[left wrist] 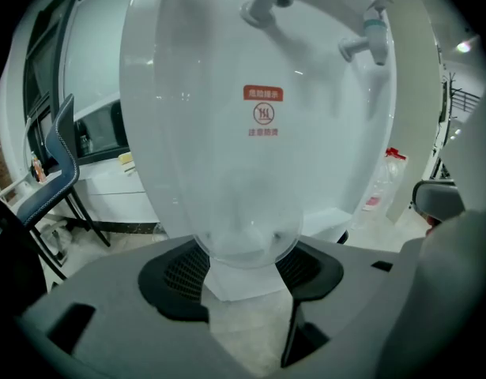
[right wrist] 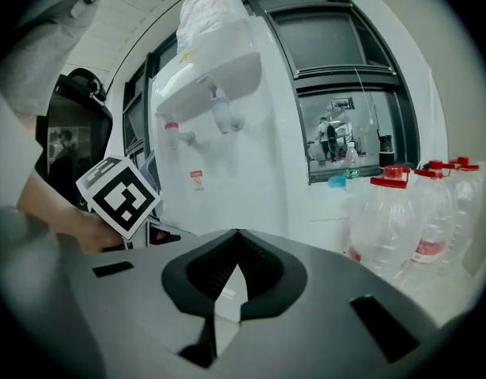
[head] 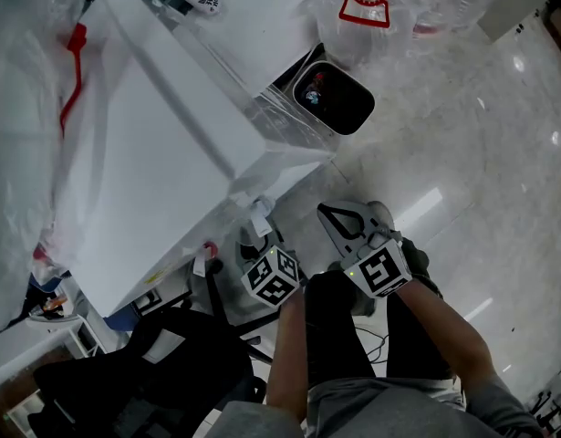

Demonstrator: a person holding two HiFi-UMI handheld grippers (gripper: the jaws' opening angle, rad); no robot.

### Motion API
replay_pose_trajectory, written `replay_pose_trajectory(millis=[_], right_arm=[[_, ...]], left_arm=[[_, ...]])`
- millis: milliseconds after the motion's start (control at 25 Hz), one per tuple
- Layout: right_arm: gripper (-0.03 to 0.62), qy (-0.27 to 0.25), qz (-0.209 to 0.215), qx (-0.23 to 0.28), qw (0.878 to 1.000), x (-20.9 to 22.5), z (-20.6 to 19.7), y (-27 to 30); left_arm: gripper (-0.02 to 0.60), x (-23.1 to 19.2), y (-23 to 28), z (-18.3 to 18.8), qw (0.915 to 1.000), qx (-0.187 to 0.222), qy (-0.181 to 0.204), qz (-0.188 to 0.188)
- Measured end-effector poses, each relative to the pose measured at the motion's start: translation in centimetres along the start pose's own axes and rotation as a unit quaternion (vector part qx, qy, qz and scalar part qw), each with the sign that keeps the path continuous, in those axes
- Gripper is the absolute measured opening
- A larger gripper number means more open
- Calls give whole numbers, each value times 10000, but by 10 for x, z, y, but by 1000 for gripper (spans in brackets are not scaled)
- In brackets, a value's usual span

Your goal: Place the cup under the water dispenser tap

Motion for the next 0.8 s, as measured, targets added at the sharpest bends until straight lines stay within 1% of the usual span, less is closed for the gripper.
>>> replay_pose_trajectory(millis=[200,360,480,720,800], right_arm=[[9,30,-34,-8,10000,10,-2,9],[9,26,-28,-51,10000,13,-5,11],[9,51,-45,-79,9999,16,-9,11],[9,81,-42,-77,9999,17,-8,12],[9,108,-52,-78,9999,18,-8,12]], left_arm=[[256,-5,14,-2,9997,-111,-154,140],[257,-6,19,-2,9995,-160,-127,226],[258,-4,19,-3,9995,-120,-86,293],[269,-4,22,-2,9997,-31,-23,239],[286,-3,23,-3,9998,-38,19,180]])
Point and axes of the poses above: the fingertips, and each gripper's own axes: y forward along the fingers, x to its right, z out of its top, the point moved 4 cm from there along -y, backward along the fingers, and after that the axes turned 12 degrees about -z, right-handed, at the moved point
